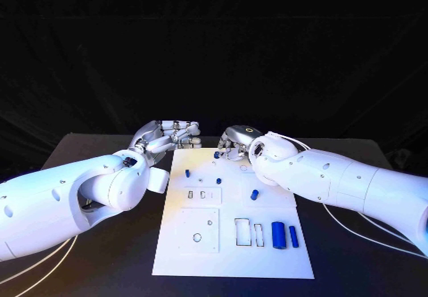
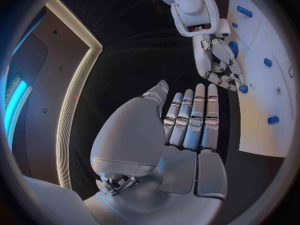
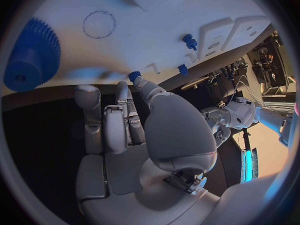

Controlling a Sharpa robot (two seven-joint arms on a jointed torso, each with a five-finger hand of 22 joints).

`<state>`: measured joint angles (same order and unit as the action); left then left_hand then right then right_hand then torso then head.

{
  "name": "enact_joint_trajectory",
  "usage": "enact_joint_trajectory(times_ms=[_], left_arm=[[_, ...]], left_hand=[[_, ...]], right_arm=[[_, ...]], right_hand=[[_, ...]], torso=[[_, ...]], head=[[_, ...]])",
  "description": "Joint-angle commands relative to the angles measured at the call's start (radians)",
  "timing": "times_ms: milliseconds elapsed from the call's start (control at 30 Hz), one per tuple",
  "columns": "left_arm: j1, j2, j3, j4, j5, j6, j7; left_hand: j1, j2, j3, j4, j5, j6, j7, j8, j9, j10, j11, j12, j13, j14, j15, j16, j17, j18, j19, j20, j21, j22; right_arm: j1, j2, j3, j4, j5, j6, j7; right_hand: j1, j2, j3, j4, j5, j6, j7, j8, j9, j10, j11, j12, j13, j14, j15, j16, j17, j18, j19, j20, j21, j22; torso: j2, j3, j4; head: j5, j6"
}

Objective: Assemble the parts on the task board

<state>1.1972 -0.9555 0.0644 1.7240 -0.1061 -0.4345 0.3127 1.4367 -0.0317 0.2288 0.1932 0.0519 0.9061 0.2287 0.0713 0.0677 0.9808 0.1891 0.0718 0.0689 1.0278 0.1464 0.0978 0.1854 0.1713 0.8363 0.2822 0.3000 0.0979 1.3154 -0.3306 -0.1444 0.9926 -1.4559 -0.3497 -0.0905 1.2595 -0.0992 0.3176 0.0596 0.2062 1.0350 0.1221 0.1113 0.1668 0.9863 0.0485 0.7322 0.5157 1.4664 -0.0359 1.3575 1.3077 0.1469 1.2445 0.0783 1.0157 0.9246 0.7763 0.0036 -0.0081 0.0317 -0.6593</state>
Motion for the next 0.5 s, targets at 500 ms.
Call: enact_joint_trajectory(times_ms=[500], left_arm=[[0.002,-0.004,0.001,-0.01,0.003,0.021,0.007]], left_hand=[[-0.008,-0.003,-0.003,0.0,0.0,-0.003,0.007,-0.006,-0.002,-0.004,0.001,-0.007,-0.001,-0.005,0.003,-0.006,0.002,0.012,-0.007,-0.003,-0.007,-0.002]], right_arm=[[0.048,-0.183,0.007,0.216,0.126,-0.019,0.021]], right_hand=[[-0.005,-0.03,-0.023,0.007,0.006,-0.053,0.023,-0.034,-0.014,0.002,0.014,0.011,0.007,0.018,0.021,-0.083,-0.083,0.01,-0.067,0.011,-0.103,-0.092]], torso=[[-0.012,0.0003,-0.0145]], head=[[-0.001,0.018]])
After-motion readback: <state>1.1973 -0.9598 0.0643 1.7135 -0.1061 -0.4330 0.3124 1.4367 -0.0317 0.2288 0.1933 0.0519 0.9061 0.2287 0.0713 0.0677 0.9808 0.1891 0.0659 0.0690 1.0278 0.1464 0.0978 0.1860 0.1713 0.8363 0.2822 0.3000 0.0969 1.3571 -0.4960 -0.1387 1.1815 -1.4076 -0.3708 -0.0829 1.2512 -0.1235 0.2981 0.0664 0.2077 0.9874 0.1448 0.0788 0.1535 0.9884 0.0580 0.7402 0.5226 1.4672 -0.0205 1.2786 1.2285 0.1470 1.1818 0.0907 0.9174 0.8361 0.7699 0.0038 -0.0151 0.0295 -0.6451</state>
